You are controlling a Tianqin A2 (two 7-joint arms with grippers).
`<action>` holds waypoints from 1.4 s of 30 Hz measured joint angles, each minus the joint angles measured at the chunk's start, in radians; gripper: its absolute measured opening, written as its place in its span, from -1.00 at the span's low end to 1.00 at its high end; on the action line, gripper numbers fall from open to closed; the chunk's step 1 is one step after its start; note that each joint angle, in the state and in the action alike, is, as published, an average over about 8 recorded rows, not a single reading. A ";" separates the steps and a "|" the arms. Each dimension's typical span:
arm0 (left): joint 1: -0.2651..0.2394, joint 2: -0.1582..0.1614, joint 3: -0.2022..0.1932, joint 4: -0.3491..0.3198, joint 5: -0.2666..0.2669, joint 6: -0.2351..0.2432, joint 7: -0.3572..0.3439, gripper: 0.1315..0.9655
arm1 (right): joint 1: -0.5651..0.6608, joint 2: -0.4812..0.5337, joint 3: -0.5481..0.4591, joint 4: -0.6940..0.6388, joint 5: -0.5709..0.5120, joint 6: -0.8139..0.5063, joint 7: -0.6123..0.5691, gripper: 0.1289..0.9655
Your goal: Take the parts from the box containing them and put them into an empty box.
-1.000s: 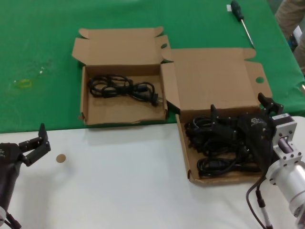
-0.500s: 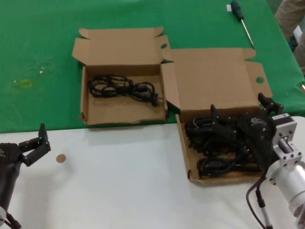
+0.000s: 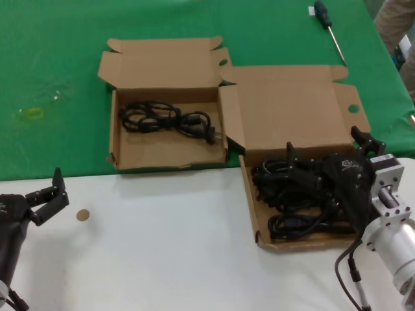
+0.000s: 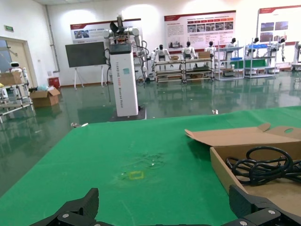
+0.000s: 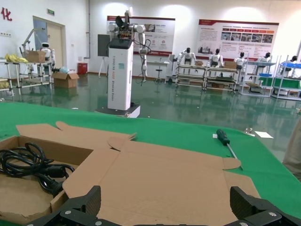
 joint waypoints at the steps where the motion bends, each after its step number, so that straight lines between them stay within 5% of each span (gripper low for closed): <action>1: 0.000 0.000 0.000 0.000 0.000 0.000 0.000 1.00 | 0.000 0.000 0.000 0.000 0.000 0.000 0.000 1.00; 42: 0.000 0.000 0.000 0.000 0.000 0.000 0.000 1.00 | 0.000 0.000 0.000 0.000 0.000 0.000 0.000 1.00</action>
